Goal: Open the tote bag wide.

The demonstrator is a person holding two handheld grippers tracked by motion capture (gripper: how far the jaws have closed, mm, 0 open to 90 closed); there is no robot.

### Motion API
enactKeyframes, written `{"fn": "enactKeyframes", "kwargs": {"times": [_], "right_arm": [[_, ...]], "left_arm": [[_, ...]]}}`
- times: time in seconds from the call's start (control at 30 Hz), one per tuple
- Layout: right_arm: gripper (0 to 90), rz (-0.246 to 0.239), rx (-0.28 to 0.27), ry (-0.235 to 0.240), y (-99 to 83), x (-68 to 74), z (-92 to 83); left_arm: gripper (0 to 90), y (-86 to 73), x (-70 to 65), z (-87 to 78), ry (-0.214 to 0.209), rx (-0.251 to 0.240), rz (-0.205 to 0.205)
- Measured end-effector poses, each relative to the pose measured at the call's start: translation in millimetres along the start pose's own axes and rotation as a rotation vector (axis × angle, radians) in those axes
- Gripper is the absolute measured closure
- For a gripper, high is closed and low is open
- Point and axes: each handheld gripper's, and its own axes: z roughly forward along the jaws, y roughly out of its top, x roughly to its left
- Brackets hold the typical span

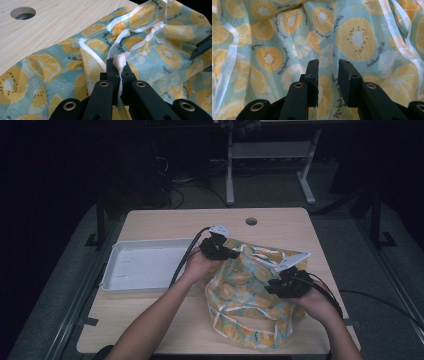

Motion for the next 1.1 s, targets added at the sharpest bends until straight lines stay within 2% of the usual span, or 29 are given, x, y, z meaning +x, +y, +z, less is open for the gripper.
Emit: {"fn": "enactKeyframes", "kwargs": {"times": [0.07,0.13,0.17,0.23,0.33,0.4,0.5,0.57,0.63,0.67,0.77,0.9,1.03,1.1], "right_arm": [[71.5,-0.015,-0.036,-0.012,3.8,3.9,-6.0],[72.2,-0.022,-0.068,0.015,7.8,8.1,-11.2],[72.2,-0.025,-0.066,0.034,9.0,10.1,-11.5],[71.9,-0.039,-0.014,0.031,8.0,12.5,-0.7],[68.7,-0.029,0.055,0.033,0.2,9.0,18.0],[67.0,-0.045,0.088,-0.007,-3.6,7.8,24.8],[65.5,-0.039,0.110,-0.021,-8.7,4.7,31.8],[65.2,-0.038,0.131,-0.030,-10.7,3.5,36.2],[65.4,-0.041,0.148,-0.020,-13.3,2.6,42.3],[65.6,-0.043,0.161,-0.015,-14.3,2.7,44.7],[69.9,-0.050,0.185,-0.016,-16.4,2.8,49.5],[88.5,-0.048,0.191,-0.009,-18.6,-0.8,51.1],[90.0,-0.028,0.185,0.009,-17.6,-1.6,47.7],[90.0,-0.021,0.151,0.019,-15.8,-2.5,41.7]], "left_arm": [[89.5,-0.1,-0.9,1.3,-0.001,0.000,-0.007],[89.5,-0.1,-1.3,2.0,0.000,0.001,-0.009],[89.5,-0.2,-1.4,2.1,0.000,0.002,-0.009],[89.5,0.1,-1.5,1.7,-0.002,0.001,-0.010],[89.5,0.1,-1.6,0.8,-0.005,0.010,0.005],[89.5,-0.1,-3.3,1.6,-0.008,0.011,0.004],[89.5,-0.1,-4.0,2.9,-0.014,0.020,0.020],[89.5,-0.8,-5.2,4.4,-0.018,0.022,0.012],[89.5,-1.3,-6.0,5.8,-0.022,0.021,0.008],[89.5,-1.2,-5.5,6.0,-0.023,0.026,0.022],[89.5,-1.6,-5.8,6.4,-0.025,0.034,0.025],[89.4,-2.8,-5.8,6.5,-0.029,0.034,0.022],[88.7,-3.5,-3.9,3.6,-0.034,0.038,0.032],[82.2,-3.2,-5.2,1.3,-0.041,0.028,0.013]]}}
